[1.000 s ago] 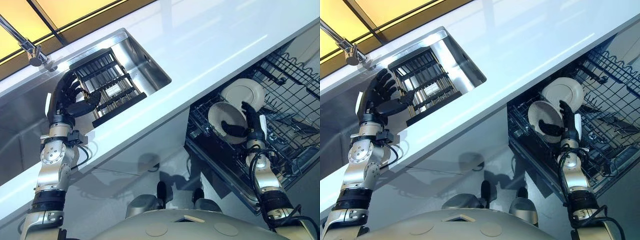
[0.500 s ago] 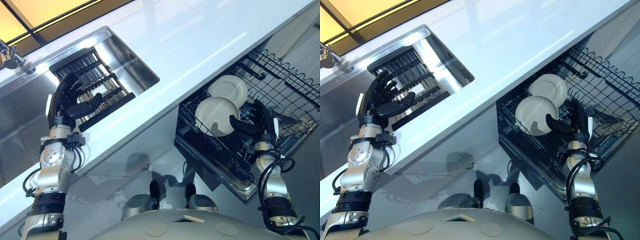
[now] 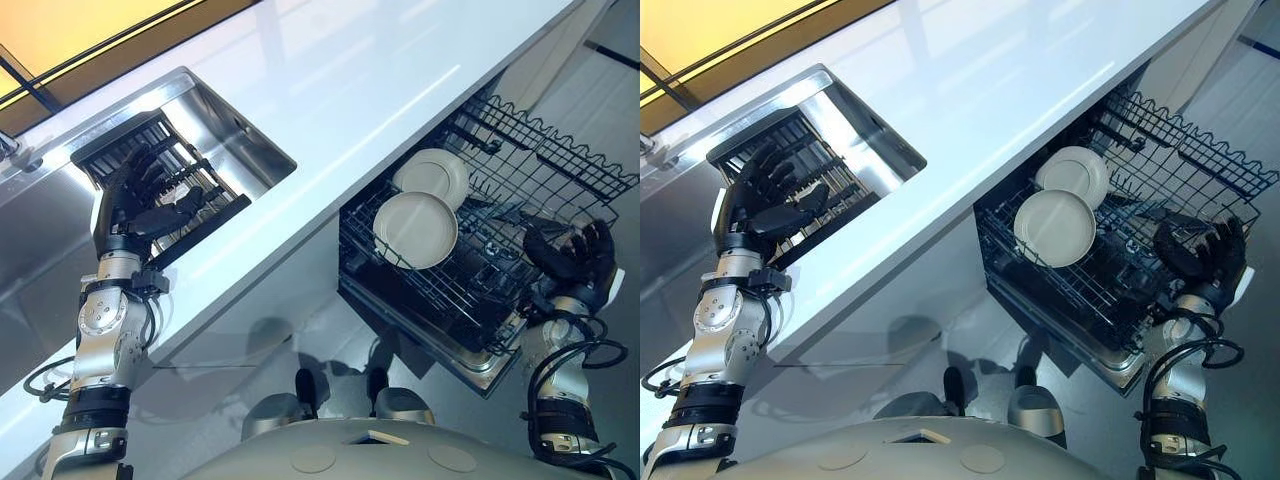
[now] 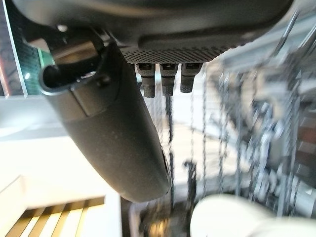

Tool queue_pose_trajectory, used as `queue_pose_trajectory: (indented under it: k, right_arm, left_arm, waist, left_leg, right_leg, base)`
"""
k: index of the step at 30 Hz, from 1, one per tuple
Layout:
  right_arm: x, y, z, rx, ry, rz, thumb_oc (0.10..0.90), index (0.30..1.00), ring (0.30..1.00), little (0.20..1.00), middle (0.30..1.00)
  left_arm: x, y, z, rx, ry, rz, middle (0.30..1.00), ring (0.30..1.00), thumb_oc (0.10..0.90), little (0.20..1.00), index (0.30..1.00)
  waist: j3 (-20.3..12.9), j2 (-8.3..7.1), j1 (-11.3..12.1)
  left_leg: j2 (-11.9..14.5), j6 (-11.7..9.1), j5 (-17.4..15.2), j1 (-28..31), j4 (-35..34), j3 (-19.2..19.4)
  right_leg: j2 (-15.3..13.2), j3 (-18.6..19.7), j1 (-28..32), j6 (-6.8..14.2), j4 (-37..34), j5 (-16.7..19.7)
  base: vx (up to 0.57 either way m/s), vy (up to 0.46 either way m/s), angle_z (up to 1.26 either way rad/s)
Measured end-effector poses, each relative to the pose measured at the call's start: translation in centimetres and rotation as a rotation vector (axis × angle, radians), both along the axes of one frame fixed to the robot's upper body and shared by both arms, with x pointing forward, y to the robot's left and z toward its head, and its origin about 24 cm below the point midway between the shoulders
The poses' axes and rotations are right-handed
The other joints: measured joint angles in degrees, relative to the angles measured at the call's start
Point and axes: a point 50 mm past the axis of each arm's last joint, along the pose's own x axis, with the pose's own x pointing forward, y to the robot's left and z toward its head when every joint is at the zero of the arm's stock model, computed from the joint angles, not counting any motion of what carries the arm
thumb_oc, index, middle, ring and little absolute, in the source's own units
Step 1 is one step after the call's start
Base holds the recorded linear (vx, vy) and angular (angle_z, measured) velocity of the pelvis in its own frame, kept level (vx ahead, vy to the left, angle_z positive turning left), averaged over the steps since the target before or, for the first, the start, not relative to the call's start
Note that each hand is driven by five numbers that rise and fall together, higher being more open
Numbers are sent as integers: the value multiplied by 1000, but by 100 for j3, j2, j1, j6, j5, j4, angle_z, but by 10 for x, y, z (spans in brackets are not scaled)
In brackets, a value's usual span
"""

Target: Pick up plates and place into dishwasher.

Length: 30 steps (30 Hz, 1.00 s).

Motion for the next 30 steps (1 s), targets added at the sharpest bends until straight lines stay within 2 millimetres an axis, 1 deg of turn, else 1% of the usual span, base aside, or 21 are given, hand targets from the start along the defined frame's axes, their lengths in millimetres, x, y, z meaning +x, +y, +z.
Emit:
queue_pose_trajectory:
  k: [6, 9, 11, 14, 15, 17, 19, 23, 27, 30]
  right_arm:
    - [-17, -6, -28, 86, 103, -73, 800, 900, 900, 900, 900]
    - [-21, -8, -33, 112, 115, -95, 800, 900, 900, 900, 900]
    - [-22, -9, -33, 111, 118, -98, 800, 900, 900, 900, 900]
    - [-21, -15, -29, 106, 107, -101, 800, 900, 900, 900, 900]
    - [-20, -20, -25, 96, 100, -101, 800, 900, 900, 900, 900]
    - [-20, -27, -20, 80, 84, -106, 800, 900, 900, 900, 900]
    - [-20, -33, -16, 90, 62, -95, 800, 900, 900, 900, 900]
    - [-21, -38, -15, 134, 10, -18, 800, 900, 900, 900, 900]
    - [-22, -39, -15, 165, -36, 72, 800, 900, 900, 900, 900]
    - [-20, -37, -14, 193, -73, 177, 800, 900, 900, 900, 900]
  left_arm:
    - [-1, 8, -5, 13, 36, 27, 900, 900, 800, 900, 900]
    - [-2, 11, -9, 12, 57, 50, 900, 900, 800, 900, 900]
    - [-3, 12, -13, 8, 73, 67, 900, 900, 800, 900, 900]
    - [-3, 9, -15, 5, 81, 65, 900, 900, 800, 900, 900]
    - [-2, 7, -17, 3, 86, 66, 900, 900, 800, 900, 900]
    - [-2, 5, -18, 1, 91, 62, 900, 900, 800, 900, 900]
    - [-2, 5, -19, -12, 90, 64, 900, 900, 800, 900, 900]
    - [-1, 5, -18, -29, 82, 65, 900, 900, 800, 900, 900]
    - [-1, 5, -18, -32, 82, 65, 900, 900, 800, 900, 900]
    - [0, 5, -19, -33, 84, 67, 900, 900, 800, 900, 900]
  waist:
    - [-38, 39, -45]
    - [-79, 107, -53]
    - [-78, 215, -57]
    - [-80, 428, -53]
    - [-53, 573, -53]
    - [-7, 742, -57]
    - [37, 830, -87]
    - [212, 895, -151]
    - [314, 881, -226]
    - [342, 882, -280]
  left_leg:
    - [-2, 0, 0, 2, 1, -21]
    - [-11, 0, 0, -6, 1, -30]
    - [-11, 2, -1, -29, 1, -52]
    - [-20, 12, 17, -150, 2, -82]
    - [-29, 16, 33, -227, 3, -113]
    - [-32, 17, 52, -294, 4, -154]
    - [-23, 9, 57, -303, 4, -195]
    - [-10, -4, 63, -310, 5, -209]
    - [-14, -7, 65, -312, 4, -216]
    - [-4, -27, 82, -396, 4, -241]
  right_leg:
    - [-15, 3, 2, -1, 0, 1]
    - [-38, -3, -6, -1, 0, 0]
    - [-46, -16, -20, 0, -1, -1]
    - [-60, -52, -125, 0, 0, -2]
    - [-68, -72, -184, 7, 0, 4]
    - [-70, -104, -229, 7, 1, 7]
    - [-56, -128, -226, 0, 1, 8]
    - [-43, -171, -226, -2, 0, 5]
    - [-43, -184, -228, 1, 0, 3]
    - [-36, -188, -310, 1, 0, 3]
  base:
    - [39, -57, -1]
    - [0, 0, 0]
    - [-27, 2, 3]
    - [-86, 1, 7]
    - [-70, -8, 9]
    - [-36, -19, 11]
    - [10, -29, 8]
    - [5, -7, 1]
    - [-8, -5, 0]
    - [-24, -18, -1]
